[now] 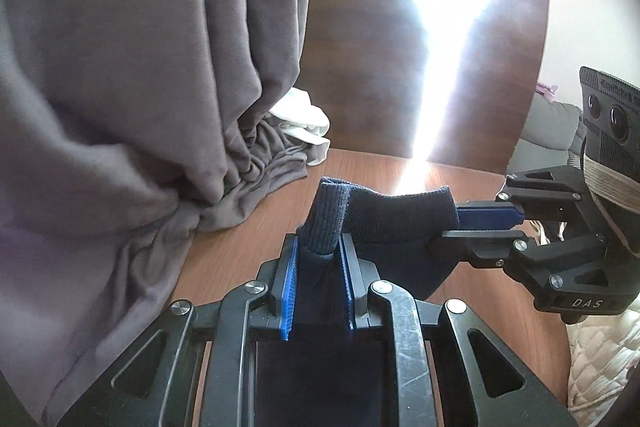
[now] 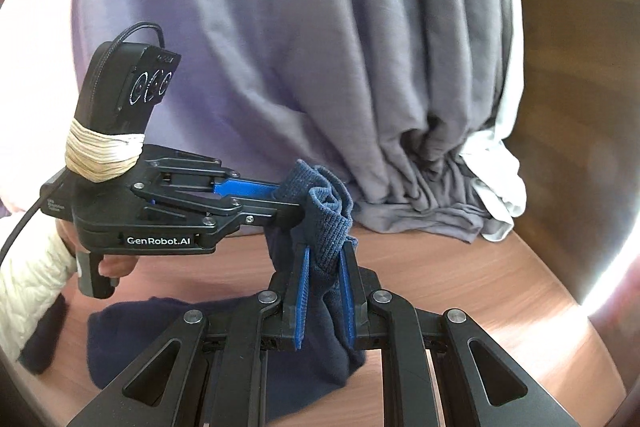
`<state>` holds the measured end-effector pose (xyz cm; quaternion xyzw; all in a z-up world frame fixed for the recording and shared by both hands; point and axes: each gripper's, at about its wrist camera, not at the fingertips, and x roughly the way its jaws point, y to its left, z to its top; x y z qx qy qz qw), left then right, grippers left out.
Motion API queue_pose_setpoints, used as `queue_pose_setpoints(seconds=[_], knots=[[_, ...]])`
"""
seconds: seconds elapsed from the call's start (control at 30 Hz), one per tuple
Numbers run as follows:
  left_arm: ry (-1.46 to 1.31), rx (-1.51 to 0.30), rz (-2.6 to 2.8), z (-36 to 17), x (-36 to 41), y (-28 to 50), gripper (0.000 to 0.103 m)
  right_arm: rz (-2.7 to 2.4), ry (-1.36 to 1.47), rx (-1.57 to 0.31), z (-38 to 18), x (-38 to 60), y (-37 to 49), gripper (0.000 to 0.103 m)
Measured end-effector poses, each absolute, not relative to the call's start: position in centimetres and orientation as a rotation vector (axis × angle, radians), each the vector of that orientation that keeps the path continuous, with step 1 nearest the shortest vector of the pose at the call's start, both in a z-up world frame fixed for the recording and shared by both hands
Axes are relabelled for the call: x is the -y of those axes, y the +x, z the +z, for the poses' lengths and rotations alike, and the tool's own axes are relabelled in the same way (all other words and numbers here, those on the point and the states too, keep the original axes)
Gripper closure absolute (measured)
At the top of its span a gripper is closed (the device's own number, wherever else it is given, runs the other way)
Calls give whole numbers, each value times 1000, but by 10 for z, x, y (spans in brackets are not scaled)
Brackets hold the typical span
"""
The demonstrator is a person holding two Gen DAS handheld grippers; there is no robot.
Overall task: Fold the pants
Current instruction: 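Lift the folded navy sweatpants with both tools and carry them toward the clothes stack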
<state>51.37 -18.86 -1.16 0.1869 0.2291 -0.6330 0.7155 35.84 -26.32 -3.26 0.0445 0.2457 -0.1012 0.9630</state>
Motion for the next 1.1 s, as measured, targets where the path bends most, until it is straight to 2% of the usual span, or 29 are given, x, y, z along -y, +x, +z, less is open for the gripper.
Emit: queue_pose_setpoints(seconds=[0.37,1.1], knots=[[425,-504,-1388,-17,104,510,83,-187,10,-494,-28,165,356,87],[423,-645,-1270,-76,-7,505,84,-23,-118,-609,-72,53,368,88]])
